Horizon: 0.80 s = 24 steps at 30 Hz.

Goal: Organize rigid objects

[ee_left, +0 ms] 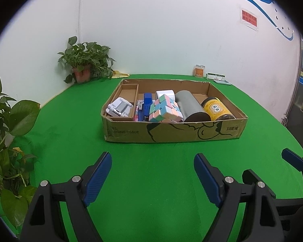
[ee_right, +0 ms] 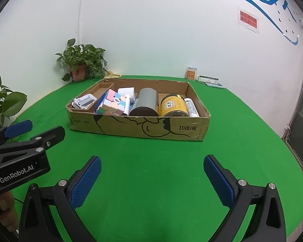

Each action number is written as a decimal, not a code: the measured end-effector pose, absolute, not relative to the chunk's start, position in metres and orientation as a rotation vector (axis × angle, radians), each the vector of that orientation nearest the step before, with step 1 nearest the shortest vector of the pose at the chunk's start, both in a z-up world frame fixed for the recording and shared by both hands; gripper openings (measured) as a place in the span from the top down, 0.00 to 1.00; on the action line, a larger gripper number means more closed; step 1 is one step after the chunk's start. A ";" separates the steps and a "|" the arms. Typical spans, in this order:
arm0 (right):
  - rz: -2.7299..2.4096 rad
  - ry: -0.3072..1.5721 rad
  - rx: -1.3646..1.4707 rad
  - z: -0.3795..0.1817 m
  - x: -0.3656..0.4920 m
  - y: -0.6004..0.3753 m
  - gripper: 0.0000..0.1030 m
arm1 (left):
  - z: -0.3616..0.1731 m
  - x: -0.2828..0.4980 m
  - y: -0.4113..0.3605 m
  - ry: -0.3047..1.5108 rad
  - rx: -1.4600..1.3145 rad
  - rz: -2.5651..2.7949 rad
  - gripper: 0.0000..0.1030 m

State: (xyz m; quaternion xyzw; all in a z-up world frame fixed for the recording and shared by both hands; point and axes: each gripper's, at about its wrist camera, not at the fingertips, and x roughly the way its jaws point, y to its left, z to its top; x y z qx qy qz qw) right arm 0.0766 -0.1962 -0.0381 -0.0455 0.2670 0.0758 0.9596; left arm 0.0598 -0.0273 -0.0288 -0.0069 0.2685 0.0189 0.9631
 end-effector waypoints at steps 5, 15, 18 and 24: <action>0.144 0.536 -0.116 -0.038 0.076 -0.191 0.01 | -0.029 0.061 -0.024 0.545 -0.030 0.026 0.19; 0.136 0.552 -0.120 -0.044 0.076 -0.183 0.01 | -0.030 0.062 -0.023 0.551 -0.023 0.019 0.19; 0.131 0.557 -0.119 -0.046 0.077 -0.182 0.01 | -0.030 0.063 -0.024 0.552 -0.023 0.019 0.19; 0.121 0.559 -0.112 -0.047 0.077 -0.181 0.01 | -0.033 0.064 -0.024 0.561 -0.024 0.017 0.19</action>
